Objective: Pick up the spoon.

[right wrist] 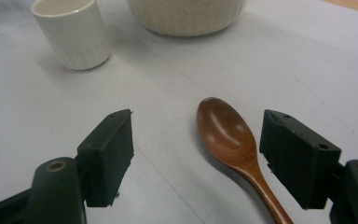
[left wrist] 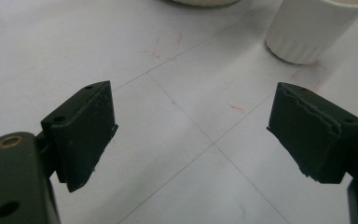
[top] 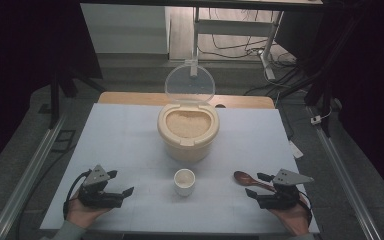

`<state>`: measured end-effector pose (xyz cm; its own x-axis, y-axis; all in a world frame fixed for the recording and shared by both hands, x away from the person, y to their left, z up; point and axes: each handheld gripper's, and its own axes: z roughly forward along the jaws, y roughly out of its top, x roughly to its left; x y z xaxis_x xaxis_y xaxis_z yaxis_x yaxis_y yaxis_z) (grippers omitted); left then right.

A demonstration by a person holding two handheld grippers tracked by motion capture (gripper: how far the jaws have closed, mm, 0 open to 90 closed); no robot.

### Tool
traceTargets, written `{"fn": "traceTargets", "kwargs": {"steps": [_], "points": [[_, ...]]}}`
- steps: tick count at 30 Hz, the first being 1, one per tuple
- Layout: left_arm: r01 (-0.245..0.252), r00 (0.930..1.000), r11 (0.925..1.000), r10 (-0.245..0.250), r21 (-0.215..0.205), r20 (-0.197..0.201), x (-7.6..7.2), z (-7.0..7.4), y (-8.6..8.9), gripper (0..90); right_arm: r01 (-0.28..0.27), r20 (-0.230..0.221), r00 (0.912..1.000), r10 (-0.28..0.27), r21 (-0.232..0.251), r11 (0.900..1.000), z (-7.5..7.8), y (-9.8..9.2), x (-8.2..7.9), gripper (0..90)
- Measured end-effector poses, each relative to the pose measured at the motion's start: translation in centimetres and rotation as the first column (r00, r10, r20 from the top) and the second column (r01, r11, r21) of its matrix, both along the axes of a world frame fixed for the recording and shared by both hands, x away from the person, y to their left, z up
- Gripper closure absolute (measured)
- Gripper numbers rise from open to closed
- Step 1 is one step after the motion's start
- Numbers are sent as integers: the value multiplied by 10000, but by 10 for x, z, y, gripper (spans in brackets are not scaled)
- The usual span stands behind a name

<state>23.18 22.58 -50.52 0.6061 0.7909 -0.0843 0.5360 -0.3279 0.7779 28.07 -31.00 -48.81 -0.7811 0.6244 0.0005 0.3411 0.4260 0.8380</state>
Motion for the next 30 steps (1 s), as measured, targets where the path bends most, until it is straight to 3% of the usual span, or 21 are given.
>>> {"fn": "traceTargets", "kwargs": {"steps": [17, 21, 28, 30], "points": [[29, 9999, 9998, -31, 179, 101, 2, -2, 2, 147, -220, -437, 9988, 213, -147, 9997, 8, 4, 1, 285], [36, 9999, 9999, -37, 115, 110, 2, -1, 2, 147, -215, -594, 9981, 189, -431, 9988, 18, 1, 5, 289], [181, 9997, 9991, -186, 385, 146, 2, -2, -1, 145, -120, -853, 9963, 41, -918, 9957, 26, -6, 12, 291], [137, 9999, 9992, -141, 386, 96, 3, -3, 0, 145, -189, -1068, 9943, 55, -1247, 9920, 32, -9, 18, 295]]}}
